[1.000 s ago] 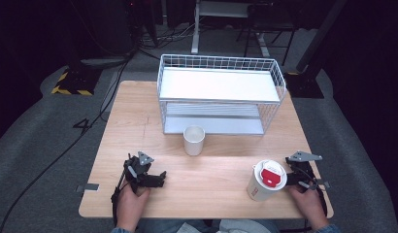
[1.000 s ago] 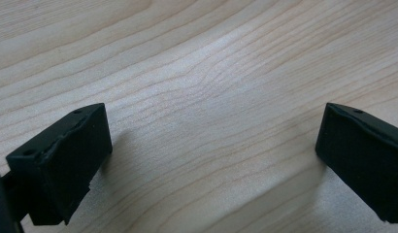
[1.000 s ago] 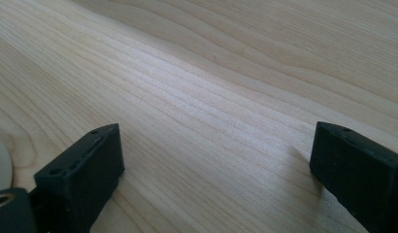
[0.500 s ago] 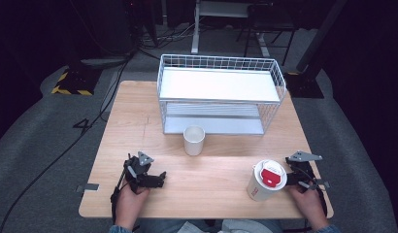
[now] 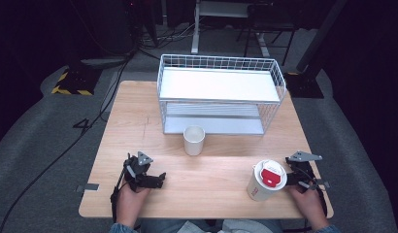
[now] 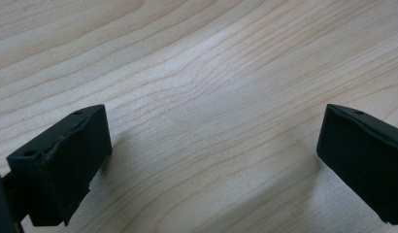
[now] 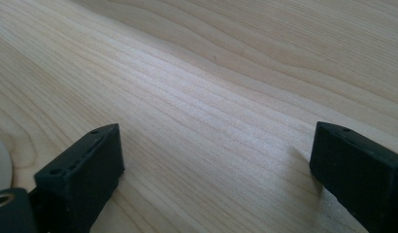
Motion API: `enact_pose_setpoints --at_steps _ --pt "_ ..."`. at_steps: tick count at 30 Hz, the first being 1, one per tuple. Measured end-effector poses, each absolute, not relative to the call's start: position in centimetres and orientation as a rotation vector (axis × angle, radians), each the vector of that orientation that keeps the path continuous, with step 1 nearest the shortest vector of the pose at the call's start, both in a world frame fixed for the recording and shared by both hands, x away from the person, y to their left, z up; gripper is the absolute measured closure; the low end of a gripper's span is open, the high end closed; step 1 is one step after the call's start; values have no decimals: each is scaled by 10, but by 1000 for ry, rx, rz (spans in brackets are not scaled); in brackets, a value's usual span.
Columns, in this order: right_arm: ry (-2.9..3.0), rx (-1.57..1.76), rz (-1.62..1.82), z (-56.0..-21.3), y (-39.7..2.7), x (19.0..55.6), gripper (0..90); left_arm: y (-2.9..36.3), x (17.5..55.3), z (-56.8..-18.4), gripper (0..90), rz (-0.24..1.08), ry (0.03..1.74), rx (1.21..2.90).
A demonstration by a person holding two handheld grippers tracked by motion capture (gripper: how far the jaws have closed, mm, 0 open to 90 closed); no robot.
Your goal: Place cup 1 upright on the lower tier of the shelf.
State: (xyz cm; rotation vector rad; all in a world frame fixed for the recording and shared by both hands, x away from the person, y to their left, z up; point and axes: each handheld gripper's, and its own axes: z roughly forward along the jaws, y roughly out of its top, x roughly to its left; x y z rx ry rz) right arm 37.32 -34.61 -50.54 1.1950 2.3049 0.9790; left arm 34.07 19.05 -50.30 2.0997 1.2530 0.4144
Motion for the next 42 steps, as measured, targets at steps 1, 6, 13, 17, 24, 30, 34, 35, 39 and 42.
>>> enact_pose_setpoints --at_steps 1,6,13,17,24,30,34,35,39,42 --pt "2305 1195 979 -505 -346 373 55 191 341 -503 0 414 1253 2100" --pt "2305 1195 979 -505 -346 373 55 189 338 -496 0 445 1193 2050" --pt "2305 1195 979 -505 -346 373 55 189 335 -490 0 424 1148 1966" --pt "2305 1195 979 -505 -346 373 55 190 334 -487 0 420 1113 1908" --pt "2305 1195 979 -505 -346 373 55 187 330 -477 0 472 1049 1851" --pt "2307 1193 978 -505 -346 373 55 176 330 -470 0 479 1002 1836" --pt "2305 1195 979 -505 -346 373 55 173 334 -467 0 466 1007 1832" --pt "2305 1195 979 -505 -346 373 55 172 335 -466 0 464 1003 1830" --pt "2305 1195 979 -505 -346 373 55 169 339 -463 0 430 988 1820" --pt "2305 1195 979 -505 -346 373 55 162 343 -458 0 432 963 1813"
